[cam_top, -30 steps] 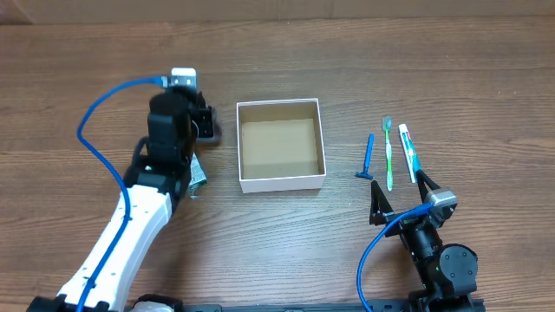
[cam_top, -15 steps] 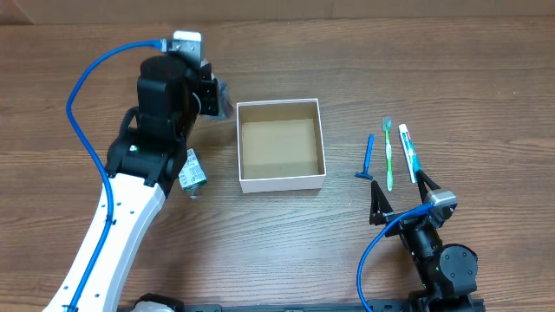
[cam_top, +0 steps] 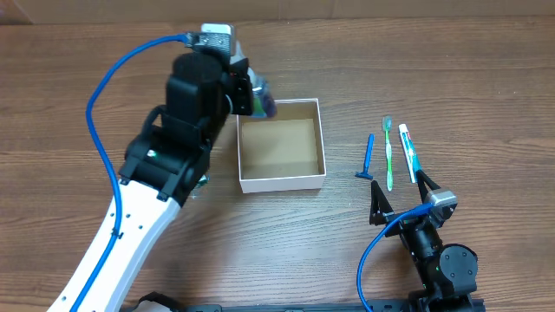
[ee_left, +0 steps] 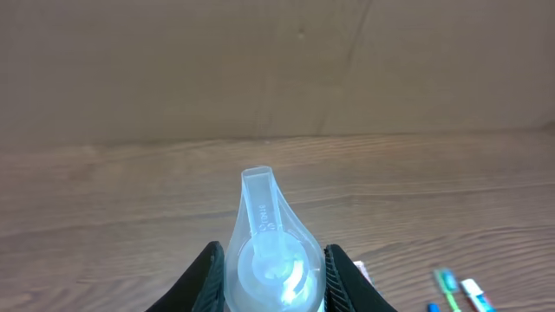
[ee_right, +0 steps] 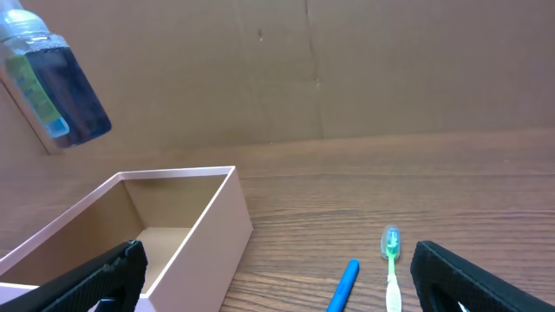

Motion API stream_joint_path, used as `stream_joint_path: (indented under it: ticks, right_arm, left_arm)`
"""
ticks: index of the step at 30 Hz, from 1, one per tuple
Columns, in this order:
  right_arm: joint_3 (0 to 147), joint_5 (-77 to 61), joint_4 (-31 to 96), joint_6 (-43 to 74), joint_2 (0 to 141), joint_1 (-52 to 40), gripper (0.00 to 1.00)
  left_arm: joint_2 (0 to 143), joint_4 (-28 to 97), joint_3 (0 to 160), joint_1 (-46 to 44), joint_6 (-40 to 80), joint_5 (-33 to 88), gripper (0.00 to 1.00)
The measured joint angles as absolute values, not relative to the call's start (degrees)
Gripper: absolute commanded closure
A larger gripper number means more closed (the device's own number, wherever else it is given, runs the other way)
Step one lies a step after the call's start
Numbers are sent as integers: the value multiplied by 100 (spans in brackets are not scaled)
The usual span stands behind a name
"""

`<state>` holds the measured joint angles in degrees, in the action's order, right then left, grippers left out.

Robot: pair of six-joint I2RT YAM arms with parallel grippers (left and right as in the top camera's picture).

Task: Pack container
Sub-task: 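Lift the bottle with the left gripper and carry it over the box, then lower the bottle into the box and open the left gripper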

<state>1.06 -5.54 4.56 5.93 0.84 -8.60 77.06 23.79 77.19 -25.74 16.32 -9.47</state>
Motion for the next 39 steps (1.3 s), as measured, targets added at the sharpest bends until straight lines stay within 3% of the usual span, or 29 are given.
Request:
stream_joint_path:
  ticks: [14,39]
  right_arm:
    - [106,-550,454,593,84,-860,0]
    - [106,-552,454,591,84,-860,0]
  left_arm:
    - [9065,2373,7730,-2991,2672,-1518,84]
    - [9804,2620,7730,-2991,2753,-2215,80]
